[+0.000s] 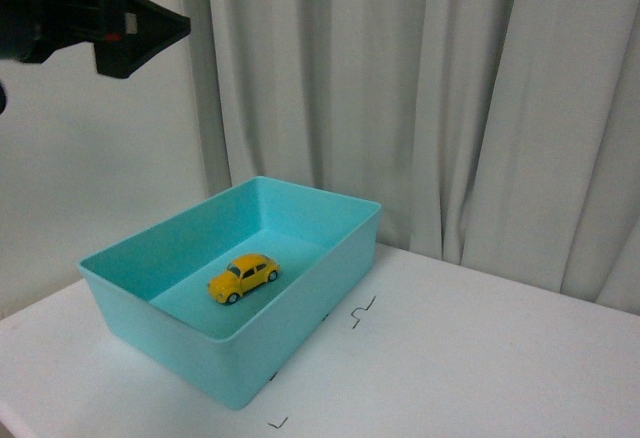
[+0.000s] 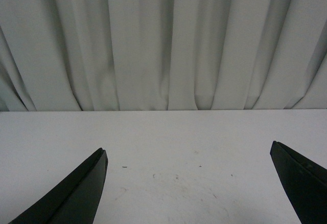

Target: Wind up and store yellow beetle toy

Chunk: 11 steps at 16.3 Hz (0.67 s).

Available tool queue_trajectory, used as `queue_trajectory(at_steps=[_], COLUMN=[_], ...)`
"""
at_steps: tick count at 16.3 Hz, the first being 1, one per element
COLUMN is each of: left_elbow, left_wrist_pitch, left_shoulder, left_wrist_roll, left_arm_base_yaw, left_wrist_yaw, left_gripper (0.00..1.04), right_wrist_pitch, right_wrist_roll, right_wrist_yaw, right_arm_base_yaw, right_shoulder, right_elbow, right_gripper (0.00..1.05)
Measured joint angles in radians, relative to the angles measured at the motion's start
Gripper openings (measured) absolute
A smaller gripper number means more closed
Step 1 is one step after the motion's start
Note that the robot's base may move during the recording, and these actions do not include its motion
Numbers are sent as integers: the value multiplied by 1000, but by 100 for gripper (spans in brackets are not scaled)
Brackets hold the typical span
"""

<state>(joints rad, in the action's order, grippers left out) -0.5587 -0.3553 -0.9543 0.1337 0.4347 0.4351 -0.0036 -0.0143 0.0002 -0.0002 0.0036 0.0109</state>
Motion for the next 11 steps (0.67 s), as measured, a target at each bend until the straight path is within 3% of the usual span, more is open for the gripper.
queue_trajectory(at_steps=[2,5,11], left_elbow=[204,330,457], left_wrist_pitch=[6,2,49], left_shoulder=[239,362,543], left_wrist_roll=[-85,-120,-127], left_arm_base_yaw=[-64,-176,-320], left_wrist_yaw=[-57,-175,-318], left_gripper=[41,5,2], right_wrist_pitch=[0,0,0], right_wrist_roll=[0,0,0], right_wrist_yaw=[0,0,-1], right_arm_base_yaw=[0,0,0], right_shoulder=[0,0,0], right_elbow=[0,0,0], right_gripper=[98,98,98])
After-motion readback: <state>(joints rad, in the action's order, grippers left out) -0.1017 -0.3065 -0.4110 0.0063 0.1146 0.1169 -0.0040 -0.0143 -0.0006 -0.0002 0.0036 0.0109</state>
